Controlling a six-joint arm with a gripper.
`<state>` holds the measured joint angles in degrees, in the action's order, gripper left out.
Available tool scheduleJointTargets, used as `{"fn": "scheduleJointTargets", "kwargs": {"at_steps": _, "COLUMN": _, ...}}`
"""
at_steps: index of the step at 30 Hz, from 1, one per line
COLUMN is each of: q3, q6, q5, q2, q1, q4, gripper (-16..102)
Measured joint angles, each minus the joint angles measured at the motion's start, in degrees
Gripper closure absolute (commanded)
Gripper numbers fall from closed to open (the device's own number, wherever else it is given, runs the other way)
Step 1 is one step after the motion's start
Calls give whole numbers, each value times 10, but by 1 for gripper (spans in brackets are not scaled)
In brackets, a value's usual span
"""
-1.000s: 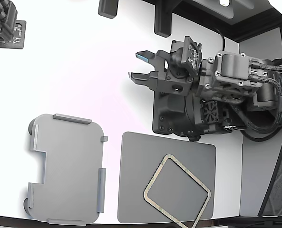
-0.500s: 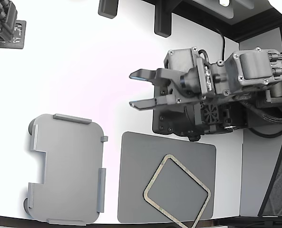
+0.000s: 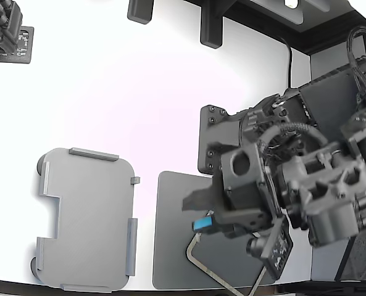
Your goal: Move top rectangular frame to the holder.
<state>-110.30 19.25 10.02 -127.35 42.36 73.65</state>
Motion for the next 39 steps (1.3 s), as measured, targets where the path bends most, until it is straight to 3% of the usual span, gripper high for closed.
{"fn": "scheduleJointTargets", "kwargs": {"at_steps": 5, "q3": 109, "q6": -11, "q5": -47, "q2": 82, "q1": 81, "q4": 98, "gripper": -10}}
{"fn": "scheduleJointTargets", "kwargs": {"at_steps": 9, "q3": 153, "q6": 73, "q5": -95, "q2": 108, "q1": 105, "q4": 156, "gripper": 10}}
{"fn": "scheduleJointTargets", "kwargs": {"at_steps": 16, "q3": 140, "q6": 190, "q5": -91, "q2": 158, "q1": 185, "q4": 180, "gripper": 15}}
{"fn": "scheduleJointTargets", "kwargs": {"at_steps": 20, "q3": 142, "q6": 222, "q5": -96, "q2": 217, "q1": 245, "q4": 180, "gripper": 4}}
{"fn": "scheduleJointTargets", "kwargs": {"at_steps": 28, "q3": 243, "q6": 251, "q5": -71, "q2": 355, "q1": 365, "q4": 206, "gripper": 4}}
{"fn": "scheduleJointTargets", "kwargs": {"at_steps": 39, "q3": 263, "q6": 298, "q5": -82, "q2": 452, "q1": 415, "q4": 163, "gripper": 5}}
